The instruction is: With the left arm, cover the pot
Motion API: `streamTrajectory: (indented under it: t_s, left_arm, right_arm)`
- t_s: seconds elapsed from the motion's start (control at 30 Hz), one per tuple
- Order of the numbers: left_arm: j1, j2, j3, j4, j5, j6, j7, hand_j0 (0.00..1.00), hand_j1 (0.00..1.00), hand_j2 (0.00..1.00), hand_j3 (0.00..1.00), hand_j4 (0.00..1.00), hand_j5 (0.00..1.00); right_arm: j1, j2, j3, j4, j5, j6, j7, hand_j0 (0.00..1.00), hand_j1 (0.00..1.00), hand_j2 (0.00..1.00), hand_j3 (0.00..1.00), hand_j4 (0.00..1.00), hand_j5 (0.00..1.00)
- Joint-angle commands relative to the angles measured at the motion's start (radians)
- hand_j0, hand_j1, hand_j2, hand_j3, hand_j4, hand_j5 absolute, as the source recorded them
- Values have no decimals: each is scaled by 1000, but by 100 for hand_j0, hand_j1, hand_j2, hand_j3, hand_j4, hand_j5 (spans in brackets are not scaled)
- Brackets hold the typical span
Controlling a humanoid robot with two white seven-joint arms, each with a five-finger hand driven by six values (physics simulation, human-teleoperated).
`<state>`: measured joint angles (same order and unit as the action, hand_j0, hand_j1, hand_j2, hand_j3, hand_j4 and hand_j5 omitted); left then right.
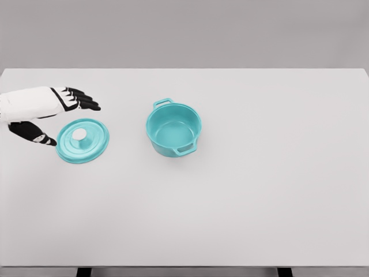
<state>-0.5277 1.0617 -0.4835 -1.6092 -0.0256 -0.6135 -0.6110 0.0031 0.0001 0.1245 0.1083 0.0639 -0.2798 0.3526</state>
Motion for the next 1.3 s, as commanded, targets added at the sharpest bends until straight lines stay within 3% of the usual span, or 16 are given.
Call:
streamTrajectory:
  t_s: [0.0,0.13,0.17,0.2,0.27,0.37,0.5,0.57,0.73,0.83,1.27]
  left_arm:
    - [0,1,-30,-8,6,3,0,100,100,100,100,100,100]
    - [-28,-43,-33,20,3,3,0,100,100,100,100,100,100]
    - [-47,-45,-76,29,4,3,0,100,100,100,100,100,100]
    - [-92,-51,-130,69,4,3,0,100,100,100,100,100,100]
    - [-150,-88,-165,176,4,3,0,100,100,100,100,100,100]
    - [-158,-91,-207,199,-30,3,0,100,100,100,100,100,100]
    - [-189,-118,-208,222,-42,3,0,100,100,100,100,100,100]
    - [-207,-152,-263,313,-48,3,0,100,100,100,100,100,100]
    - [-219,-170,-329,371,-74,3,0,100,100,100,100,100,100]
    - [-230,-204,-334,434,-97,3,0,100,100,100,100,100,100]
    - [-253,-207,-333,463,-112,3,0,100,100,100,100,100,100]
  right_arm:
    - [0,0,3,2,1,1,5,100,100,100,100,100,100]
    - [3,0,0,2,1,-1,2,100,100,100,100,100,100]
    - [3,0,0,2,1,1,2,100,100,100,100,100,100]
    - [3,0,0,2,1,-1,2,100,100,100,100,100,100]
    - [3,0,0,2,1,1,2,100,100,100,100,100,100]
    - [3,0,0,2,1,1,2,100,100,100,100,100,100]
    - [3,0,0,2,1,1,2,100,100,100,100,100,100]
    - [3,0,0,2,1,1,2,100,100,100,100,100,100]
    - [3,0,0,2,1,1,2,100,100,100,100,100,100]
    - [3,0,0,2,1,1,2,100,100,100,100,100,100]
    - [3,0,0,2,1,1,0,100,100,100,100,100,100]
